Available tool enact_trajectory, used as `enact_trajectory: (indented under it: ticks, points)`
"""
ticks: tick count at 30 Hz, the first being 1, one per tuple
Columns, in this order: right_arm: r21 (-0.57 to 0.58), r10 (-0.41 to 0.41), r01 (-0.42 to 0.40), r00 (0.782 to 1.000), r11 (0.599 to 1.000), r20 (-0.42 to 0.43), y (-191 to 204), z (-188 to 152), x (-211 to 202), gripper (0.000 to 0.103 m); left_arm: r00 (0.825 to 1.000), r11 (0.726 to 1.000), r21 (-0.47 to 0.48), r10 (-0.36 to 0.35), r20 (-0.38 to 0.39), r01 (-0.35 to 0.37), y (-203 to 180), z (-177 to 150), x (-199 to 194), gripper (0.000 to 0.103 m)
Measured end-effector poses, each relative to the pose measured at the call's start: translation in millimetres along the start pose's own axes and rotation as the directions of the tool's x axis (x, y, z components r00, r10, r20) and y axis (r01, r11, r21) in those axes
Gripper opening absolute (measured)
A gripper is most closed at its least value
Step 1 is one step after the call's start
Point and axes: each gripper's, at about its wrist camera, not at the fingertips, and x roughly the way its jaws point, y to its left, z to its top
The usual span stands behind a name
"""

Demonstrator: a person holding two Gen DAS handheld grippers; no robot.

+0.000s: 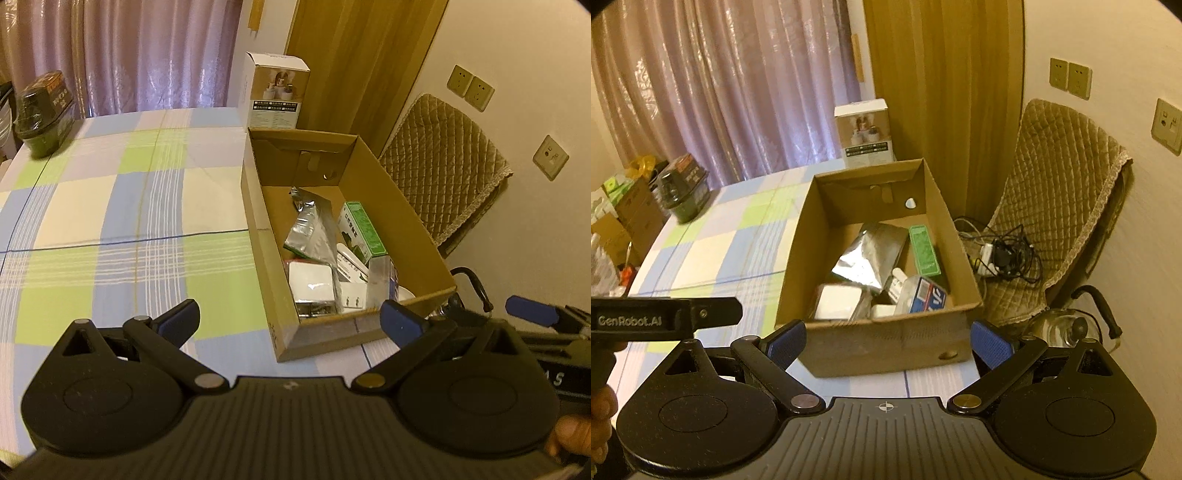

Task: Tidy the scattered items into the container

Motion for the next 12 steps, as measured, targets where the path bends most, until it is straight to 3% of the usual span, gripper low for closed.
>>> enact_trajectory:
  ticks: [12]
  points:
    - [-0.020,-0.006,0.006,1.000,1.000,-0.010,8.5,-16.3,-17.8,0.100,1.000,1.000,-0.002,0.010,0.010,-0.010,-1.3,-14.1,-17.5,0.102]
